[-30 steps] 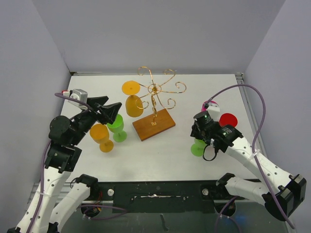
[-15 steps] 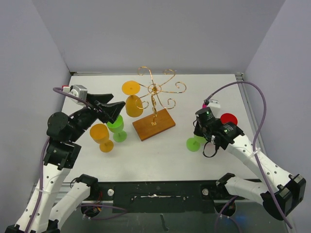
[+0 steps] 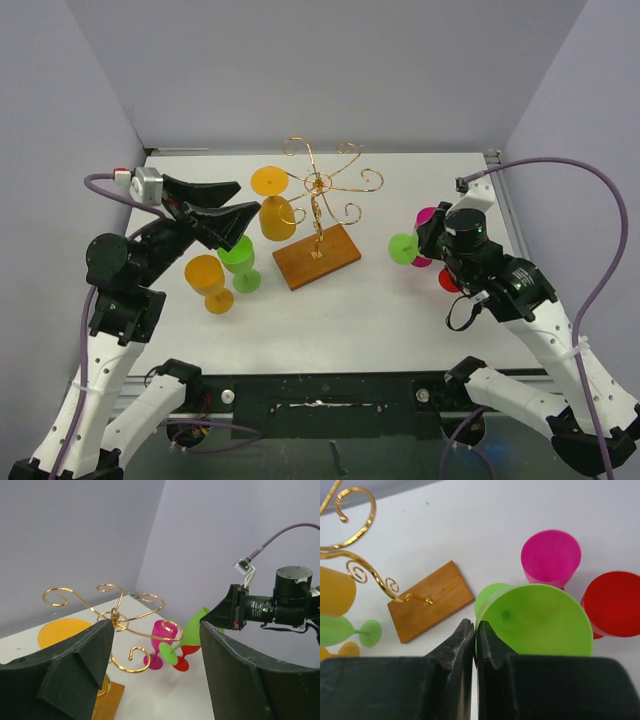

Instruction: Place the wine glass upside down on the wine glass rack

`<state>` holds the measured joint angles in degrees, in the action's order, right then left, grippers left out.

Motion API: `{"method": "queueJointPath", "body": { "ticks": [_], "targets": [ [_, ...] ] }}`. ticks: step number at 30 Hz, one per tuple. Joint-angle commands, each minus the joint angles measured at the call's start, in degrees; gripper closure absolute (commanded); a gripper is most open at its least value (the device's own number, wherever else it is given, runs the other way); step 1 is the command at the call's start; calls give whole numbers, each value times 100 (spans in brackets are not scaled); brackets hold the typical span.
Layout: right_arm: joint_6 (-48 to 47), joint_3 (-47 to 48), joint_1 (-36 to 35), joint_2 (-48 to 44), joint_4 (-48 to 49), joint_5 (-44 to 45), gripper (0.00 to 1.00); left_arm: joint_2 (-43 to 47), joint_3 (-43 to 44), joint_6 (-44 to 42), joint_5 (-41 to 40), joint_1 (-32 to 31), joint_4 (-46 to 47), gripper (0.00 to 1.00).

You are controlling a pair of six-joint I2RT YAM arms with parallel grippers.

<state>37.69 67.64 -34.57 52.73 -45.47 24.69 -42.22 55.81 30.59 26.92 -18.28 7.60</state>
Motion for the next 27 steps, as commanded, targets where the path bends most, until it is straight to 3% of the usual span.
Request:
{"method": "queueJointPath", "body": {
  "ticks": [1,10,13,18,27],
  "targets": [
    [-542,458,11,-246,829,551,100,-272,387,717,307,-22,1206,32],
    [-1486,853,7,-494,2706,990,100,-1142,778,2221,16,-17,2443,32],
    [-1703,846,11,-550,3600,595,100,-1476,989,2664,15,-26,2658,33],
    [-1800,596,11,-565,5121,-407,100,-2111,1187,3437,80,-174,3445,43],
    [-1515,8,9,-426,7139,-1632,100,-2794,1566,3241,-875,-1054,3102,42]
  ]
}}
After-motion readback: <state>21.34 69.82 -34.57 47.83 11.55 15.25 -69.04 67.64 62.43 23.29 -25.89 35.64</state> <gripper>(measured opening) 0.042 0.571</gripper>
